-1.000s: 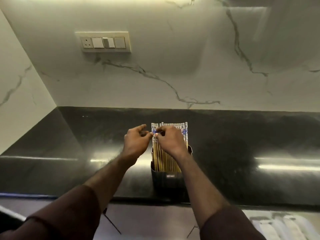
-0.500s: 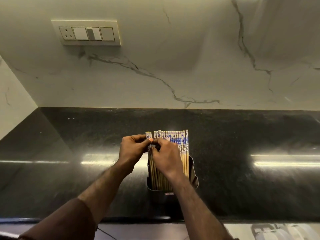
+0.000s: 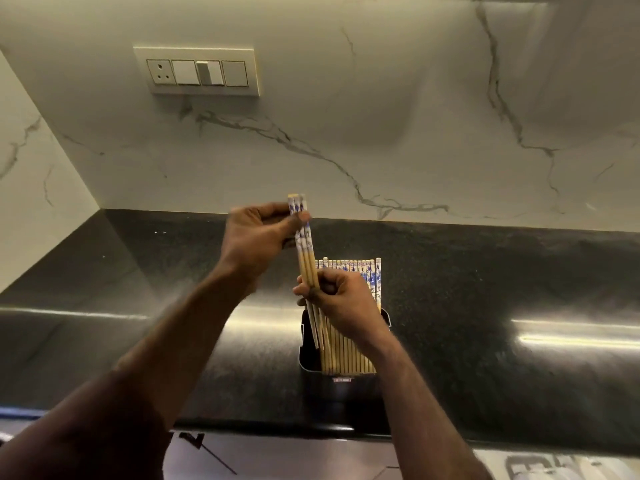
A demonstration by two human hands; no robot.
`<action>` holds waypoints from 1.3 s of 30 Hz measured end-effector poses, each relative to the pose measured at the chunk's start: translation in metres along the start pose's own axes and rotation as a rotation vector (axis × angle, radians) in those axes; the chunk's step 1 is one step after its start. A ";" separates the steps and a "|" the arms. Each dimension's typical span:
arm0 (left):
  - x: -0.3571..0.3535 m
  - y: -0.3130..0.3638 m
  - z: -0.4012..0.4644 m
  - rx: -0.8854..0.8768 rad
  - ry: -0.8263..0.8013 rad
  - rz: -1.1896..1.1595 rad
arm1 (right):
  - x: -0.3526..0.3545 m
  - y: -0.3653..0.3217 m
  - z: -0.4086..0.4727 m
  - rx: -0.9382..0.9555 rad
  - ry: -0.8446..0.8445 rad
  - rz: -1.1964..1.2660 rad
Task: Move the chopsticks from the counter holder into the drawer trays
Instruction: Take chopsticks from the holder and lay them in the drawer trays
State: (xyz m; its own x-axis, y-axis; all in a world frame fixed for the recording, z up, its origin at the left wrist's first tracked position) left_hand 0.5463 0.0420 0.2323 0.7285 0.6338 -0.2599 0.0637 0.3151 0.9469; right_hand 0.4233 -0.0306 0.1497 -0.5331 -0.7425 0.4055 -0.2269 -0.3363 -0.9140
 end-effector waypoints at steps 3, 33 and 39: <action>-0.004 0.037 -0.007 -0.038 0.001 -0.032 | 0.003 -0.019 -0.021 0.056 -0.050 0.184; -0.244 -0.028 -0.357 0.351 -0.253 -0.258 | 0.130 0.065 -0.457 -0.166 0.101 0.191; -0.336 -0.108 -0.382 0.434 -0.107 -0.226 | 0.213 0.143 -0.488 -0.317 0.084 0.185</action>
State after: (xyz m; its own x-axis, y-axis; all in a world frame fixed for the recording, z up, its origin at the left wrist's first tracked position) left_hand 0.0337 0.0650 0.1449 0.7282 0.5007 -0.4680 0.4891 0.0986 0.8666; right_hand -0.1204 0.0457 0.0998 -0.6508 -0.7193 0.2430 -0.3547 0.0050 -0.9350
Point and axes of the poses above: each hand's wrist, its own z-axis towards the middle knuckle, its own x-axis out of the back of the hand, y = z × x, the point moved 7 cm from there along z, towards the middle knuckle, and after that the axes turned 13 degrees about -z, right-handed, at the moved point
